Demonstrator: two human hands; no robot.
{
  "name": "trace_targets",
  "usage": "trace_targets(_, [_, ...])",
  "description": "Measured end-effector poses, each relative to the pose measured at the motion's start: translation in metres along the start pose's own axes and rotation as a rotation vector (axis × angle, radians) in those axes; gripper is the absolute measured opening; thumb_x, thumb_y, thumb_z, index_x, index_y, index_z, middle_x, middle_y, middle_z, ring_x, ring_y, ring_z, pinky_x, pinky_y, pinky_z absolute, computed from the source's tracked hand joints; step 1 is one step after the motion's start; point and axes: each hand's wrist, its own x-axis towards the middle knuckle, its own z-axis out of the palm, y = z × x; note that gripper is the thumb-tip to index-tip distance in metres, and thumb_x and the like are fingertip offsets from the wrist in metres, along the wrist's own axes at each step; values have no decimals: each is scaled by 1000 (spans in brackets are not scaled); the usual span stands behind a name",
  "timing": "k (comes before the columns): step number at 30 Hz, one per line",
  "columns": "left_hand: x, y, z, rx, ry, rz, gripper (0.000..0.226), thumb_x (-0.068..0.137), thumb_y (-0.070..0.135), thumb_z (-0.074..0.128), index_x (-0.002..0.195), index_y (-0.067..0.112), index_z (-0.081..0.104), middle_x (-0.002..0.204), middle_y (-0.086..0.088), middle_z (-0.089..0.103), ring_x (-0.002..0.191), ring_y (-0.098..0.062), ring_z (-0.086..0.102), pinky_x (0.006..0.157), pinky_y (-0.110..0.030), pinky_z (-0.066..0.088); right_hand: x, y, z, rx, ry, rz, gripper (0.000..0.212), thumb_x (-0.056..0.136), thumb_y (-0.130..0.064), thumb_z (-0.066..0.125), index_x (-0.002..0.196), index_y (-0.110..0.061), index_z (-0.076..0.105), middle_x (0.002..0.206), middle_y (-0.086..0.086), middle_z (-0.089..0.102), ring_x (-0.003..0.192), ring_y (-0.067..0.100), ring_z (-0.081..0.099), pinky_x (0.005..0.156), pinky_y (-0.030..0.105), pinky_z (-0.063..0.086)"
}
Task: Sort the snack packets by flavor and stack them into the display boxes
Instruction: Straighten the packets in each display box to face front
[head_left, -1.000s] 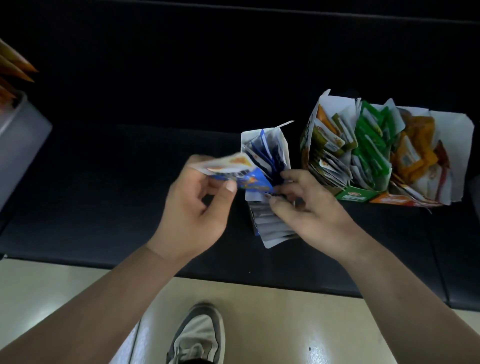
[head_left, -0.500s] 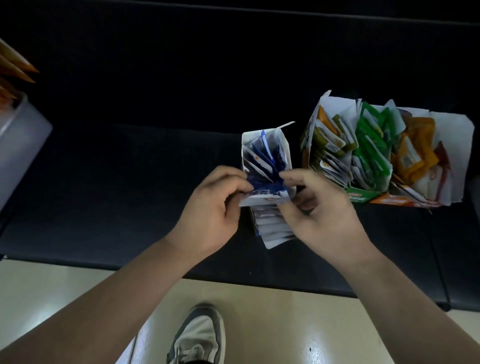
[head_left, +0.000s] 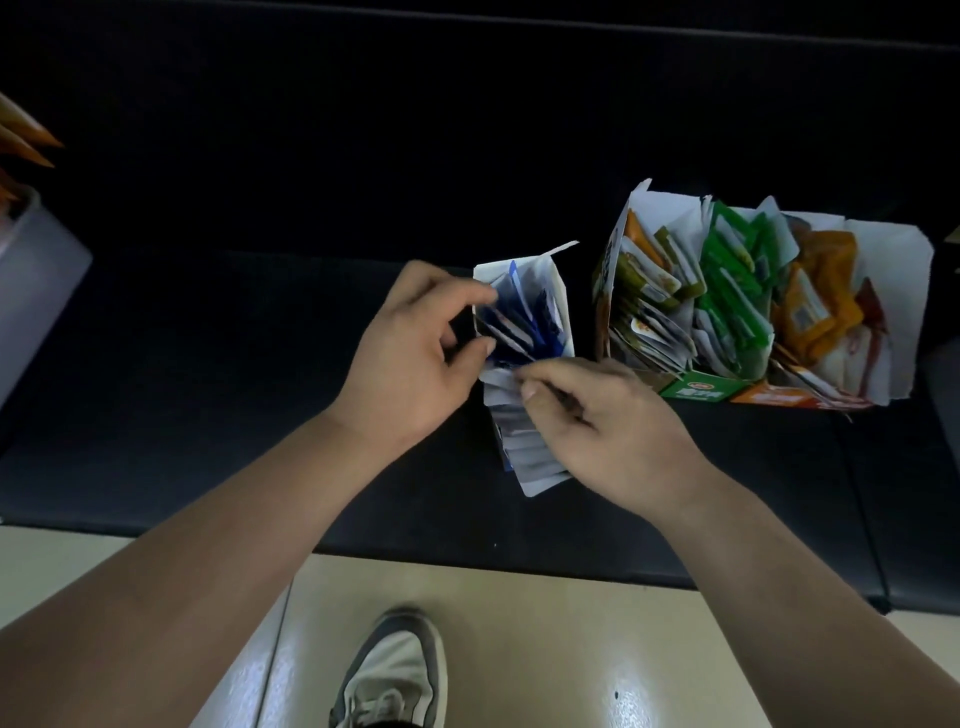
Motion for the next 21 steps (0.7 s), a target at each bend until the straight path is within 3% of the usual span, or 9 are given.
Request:
trace_targets(3, [2, -1, 3, 82, -35, 36, 32, 88, 17, 80, 119, 20, 74, 112, -1, 53, 79, -9, 54, 71, -27, 55, 3, -10, -6, -81, -134, 94, 43, 102, -55, 40, 145, -54, 47, 138, -27, 56, 124, 10, 43, 104, 40, 44])
trace_targets(5, [7, 0, 4, 99, -19, 56, 29, 90, 17, 78, 119, 18, 75, 111, -3, 55, 82, -7, 53, 73, -26, 55, 6, -14, -8, -126, -201, 99, 49, 100, -59, 39, 149, -57, 39, 145, -30, 48, 124, 9, 37, 107, 39, 40])
trace_targets(7, [12, 2, 0, 56, 9, 73, 20, 91, 16, 78, 111, 15, 76, 108, -1, 59, 80, -6, 55, 73, -26, 55, 7, -14, -8, -121, -241, 103, 48, 97, -64, 39, 145, -59, 41, 140, -30, 47, 120, 9, 36, 106, 39, 40])
trace_targets(11, [9, 4, -3, 34, -18, 118, 6, 90, 16, 79, 92, 15, 73, 98, 5, 63, 84, -14, 62, 72, -38, 56, 7, -11, -15, -96, -263, 120, 35, 93, -68, 42, 122, -54, 56, 126, -31, 51, 117, 7, 39, 101, 40, 41])
trace_targets(14, [2, 4, -1, 50, -36, 128, 15, 89, 15, 79, 101, 16, 71, 95, 9, 64, 84, -11, 60, 73, -39, 56, 8, -10, -19, -57, -250, 133, 23, 93, -62, 50, 109, -49, 58, 121, -29, 54, 118, 8, 41, 99, 41, 41])
trace_targets(18, [0, 7, 6, 130, -132, 191, 17, 95, 26, 71, 111, 22, 76, 112, 12, 70, 99, -11, 62, 82, -37, 56, 6, -9, -17, -78, -236, 118, 26, 95, -60, 48, 119, -53, 56, 128, -30, 54, 118, 8, 39, 101, 40, 41])
trace_targets(21, [2, 12, 4, 84, -102, 105, 15, 102, 27, 63, 110, 21, 75, 94, 10, 71, 86, -8, 62, 73, -36, 55, 3, -5, -13, 22, -191, 129, 27, 95, -61, 50, 117, -51, 63, 119, -28, 61, 117, 7, 47, 100, 39, 46])
